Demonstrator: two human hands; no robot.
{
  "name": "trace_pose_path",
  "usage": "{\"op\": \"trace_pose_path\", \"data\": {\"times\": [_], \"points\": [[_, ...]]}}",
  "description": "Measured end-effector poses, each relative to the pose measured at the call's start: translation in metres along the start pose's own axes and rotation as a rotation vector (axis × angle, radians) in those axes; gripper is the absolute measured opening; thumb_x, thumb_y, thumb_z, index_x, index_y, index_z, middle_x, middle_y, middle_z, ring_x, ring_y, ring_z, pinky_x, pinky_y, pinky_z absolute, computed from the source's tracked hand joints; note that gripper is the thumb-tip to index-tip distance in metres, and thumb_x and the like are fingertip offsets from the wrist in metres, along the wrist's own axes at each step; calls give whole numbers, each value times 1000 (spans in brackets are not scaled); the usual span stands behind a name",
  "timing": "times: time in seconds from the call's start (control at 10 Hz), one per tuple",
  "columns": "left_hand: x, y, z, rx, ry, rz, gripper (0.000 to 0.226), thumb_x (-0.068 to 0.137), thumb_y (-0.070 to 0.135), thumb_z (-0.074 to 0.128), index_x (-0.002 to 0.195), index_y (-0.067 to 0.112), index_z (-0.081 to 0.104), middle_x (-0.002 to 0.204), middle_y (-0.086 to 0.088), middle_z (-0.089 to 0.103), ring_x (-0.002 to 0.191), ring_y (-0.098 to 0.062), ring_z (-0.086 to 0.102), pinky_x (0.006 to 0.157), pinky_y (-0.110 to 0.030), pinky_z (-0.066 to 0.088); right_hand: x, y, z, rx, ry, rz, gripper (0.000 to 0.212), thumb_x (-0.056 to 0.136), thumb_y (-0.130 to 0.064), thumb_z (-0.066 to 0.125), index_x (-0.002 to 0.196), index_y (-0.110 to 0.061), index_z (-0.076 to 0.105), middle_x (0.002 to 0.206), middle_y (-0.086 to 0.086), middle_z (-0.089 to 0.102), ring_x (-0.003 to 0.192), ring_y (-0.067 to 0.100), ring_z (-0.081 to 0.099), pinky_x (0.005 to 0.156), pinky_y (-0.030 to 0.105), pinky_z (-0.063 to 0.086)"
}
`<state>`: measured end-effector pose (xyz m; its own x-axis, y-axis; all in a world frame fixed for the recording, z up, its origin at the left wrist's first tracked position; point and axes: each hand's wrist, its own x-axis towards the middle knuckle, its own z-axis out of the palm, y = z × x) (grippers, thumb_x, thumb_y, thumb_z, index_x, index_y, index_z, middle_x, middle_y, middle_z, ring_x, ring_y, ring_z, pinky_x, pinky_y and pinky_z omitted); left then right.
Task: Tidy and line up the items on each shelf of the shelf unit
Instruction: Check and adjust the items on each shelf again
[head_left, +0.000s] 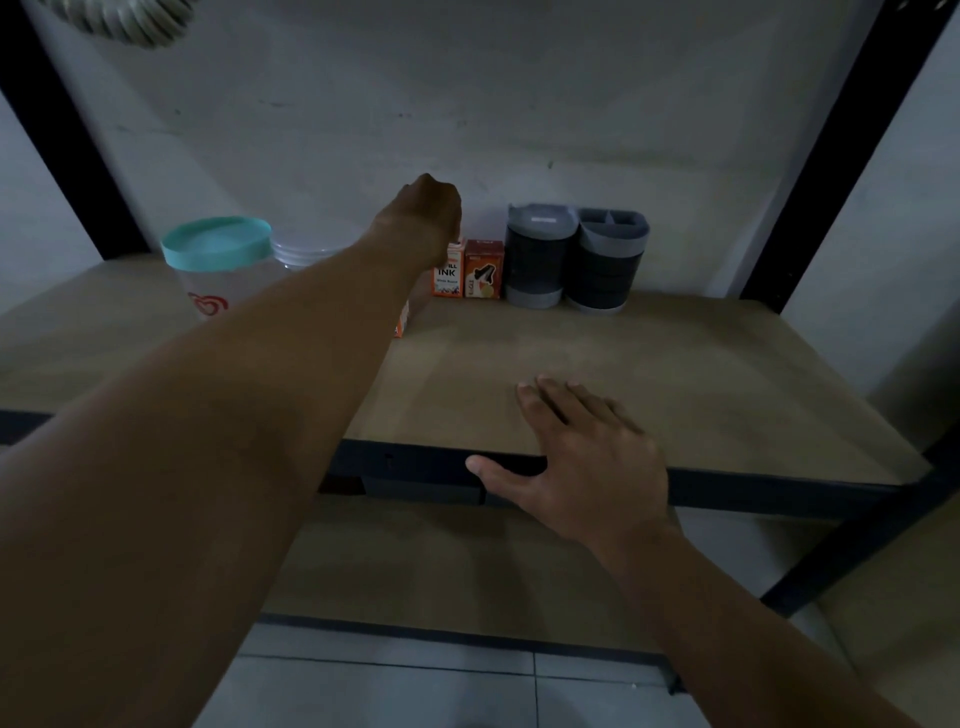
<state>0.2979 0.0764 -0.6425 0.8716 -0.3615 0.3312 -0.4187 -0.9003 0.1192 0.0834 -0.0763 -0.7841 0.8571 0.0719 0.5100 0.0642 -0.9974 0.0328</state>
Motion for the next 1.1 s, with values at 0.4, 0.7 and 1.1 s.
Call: {"op": "trace_pose_path", "data": {"times": [0.4,0.7,1.1], "points": [[12,-10,8,-35,-72,-29,27,75,6,84,97,14,71,100,-9,67,95,-29,65,84,-40,56,1,-1,-3,-19,-69,14,97,84,-92,26,137,-19,61,141,3,60,131,27,57,103,49,49],[-2,-29,-15,96,-51,65,38,80,33,82,113,21,69,119,-7,64,110,-28,59,94,-45,52,2,-3,-16,-18,-198,27,101,82,-94,15,152,-28,42,157,-4,43,146,22,38,114,44,38],[-59,-54,-53,459,-226,248,72,76,59,78,137,30,55,129,3,63,120,-22,53,105,-40,31,-8,-39,-16,42,-128,49,84,94,-78,18,145,-19,51,147,1,53,136,24,46,111,49,37]]}}
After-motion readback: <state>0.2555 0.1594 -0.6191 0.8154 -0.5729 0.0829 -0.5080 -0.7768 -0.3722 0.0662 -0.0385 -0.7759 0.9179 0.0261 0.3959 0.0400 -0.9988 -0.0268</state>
